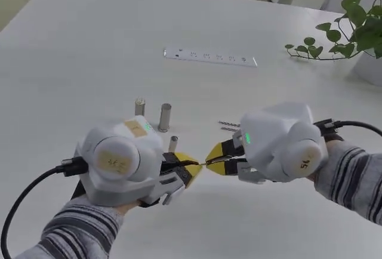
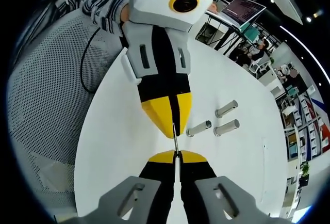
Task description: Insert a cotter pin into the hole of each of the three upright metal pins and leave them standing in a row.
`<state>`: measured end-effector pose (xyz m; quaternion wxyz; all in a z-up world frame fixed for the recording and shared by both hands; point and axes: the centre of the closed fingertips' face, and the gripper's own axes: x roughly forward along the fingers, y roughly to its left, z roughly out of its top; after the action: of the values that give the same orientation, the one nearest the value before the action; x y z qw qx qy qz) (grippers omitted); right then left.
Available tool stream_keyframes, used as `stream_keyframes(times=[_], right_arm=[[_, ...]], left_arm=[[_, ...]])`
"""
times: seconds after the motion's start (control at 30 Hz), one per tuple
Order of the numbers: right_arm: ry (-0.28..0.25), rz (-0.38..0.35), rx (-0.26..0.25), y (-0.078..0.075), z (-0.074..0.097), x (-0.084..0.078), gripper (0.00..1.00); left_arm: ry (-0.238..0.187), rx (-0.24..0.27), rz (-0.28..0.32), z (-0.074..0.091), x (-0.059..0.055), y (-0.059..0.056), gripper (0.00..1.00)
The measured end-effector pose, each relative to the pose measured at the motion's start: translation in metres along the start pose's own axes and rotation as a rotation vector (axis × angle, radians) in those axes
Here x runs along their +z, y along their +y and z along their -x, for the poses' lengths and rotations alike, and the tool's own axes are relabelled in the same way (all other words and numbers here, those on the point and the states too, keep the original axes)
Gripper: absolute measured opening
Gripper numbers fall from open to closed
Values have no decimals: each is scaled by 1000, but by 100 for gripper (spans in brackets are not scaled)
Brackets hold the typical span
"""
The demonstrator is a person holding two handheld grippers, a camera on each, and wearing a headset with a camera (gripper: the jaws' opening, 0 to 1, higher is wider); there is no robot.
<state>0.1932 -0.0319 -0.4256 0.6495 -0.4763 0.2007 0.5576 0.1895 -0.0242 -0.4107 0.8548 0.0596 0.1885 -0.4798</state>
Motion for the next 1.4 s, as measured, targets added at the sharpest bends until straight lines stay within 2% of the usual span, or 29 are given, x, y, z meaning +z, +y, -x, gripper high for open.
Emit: stream_keyframes(times=[0.1,0.23,0.43,0.57,0.77,1.03,1.4], right_arm=[[24,-22,-29,-5,-1,-4,0],[48,-69,-61,-12,-4,-11,0],[70,-110,-103,-22,-7,-17,0],[75,-143,-120,-27,-11,-20,0],[85,-174,-138,-35,-20,-23,0],[86,-198,-150,-44,-32,-26,0],[85,-184,-126,-46,-43,-22,0]], left_arm=[[7,41,-6,2,-1,8,0],[-1,85,0,3,-1,17,7],[-4,150,-13,5,-2,29,8],[-10,222,-13,9,-3,43,10],[-7,276,26,8,-11,59,15],[43,317,29,-2,-27,66,18],[64,321,26,-22,-32,75,15]])
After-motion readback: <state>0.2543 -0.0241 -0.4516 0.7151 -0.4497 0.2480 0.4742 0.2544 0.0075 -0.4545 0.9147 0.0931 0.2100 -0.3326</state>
